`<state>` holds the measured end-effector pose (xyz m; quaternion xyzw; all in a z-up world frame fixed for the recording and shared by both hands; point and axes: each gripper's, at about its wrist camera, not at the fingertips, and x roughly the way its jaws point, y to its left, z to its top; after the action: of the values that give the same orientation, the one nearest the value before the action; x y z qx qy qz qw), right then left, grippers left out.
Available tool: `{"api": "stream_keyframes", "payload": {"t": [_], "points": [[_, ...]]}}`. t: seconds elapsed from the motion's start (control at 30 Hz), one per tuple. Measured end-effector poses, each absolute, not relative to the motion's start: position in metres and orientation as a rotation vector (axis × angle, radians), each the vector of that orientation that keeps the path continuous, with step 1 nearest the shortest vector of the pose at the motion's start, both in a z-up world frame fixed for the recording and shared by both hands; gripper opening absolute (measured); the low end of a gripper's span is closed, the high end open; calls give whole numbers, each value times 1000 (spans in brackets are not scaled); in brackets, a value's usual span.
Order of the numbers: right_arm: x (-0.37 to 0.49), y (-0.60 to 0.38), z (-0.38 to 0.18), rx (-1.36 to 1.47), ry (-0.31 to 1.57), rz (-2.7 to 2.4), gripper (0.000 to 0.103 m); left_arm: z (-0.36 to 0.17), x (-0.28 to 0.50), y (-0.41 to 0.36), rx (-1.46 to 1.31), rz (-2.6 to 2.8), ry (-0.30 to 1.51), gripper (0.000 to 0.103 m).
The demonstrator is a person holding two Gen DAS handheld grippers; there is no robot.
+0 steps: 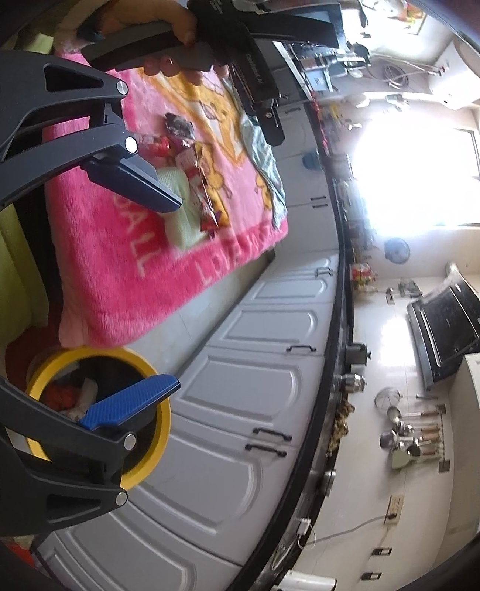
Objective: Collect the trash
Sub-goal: 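Move both tools back over the remaining snack wrappers, then grasp the black snack packet with the left tool while the right tool grasps the red candy tube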
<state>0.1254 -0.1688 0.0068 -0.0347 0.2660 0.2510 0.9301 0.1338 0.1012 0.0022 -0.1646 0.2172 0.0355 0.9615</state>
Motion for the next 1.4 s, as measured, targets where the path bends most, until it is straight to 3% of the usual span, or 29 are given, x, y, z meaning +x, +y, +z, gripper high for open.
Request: {"api": "stream_keyframes", "payload": {"t": [0.7, 1.07, 1.23, 1.4], "points": [[122, -37, -10, -166, 635, 780, 87, -24, 101, 196, -421, 287, 477, 92], [121, 5, -44, -220, 749, 861, 87, -74, 101, 242, -545, 346, 601, 92], [123, 20, -66, -254, 814, 886, 86, -103, 109, 251, -637, 311, 673, 77], [126, 33, -85, -276, 868, 904, 78, -124, 118, 252, -711, 274, 728, 62]]}}
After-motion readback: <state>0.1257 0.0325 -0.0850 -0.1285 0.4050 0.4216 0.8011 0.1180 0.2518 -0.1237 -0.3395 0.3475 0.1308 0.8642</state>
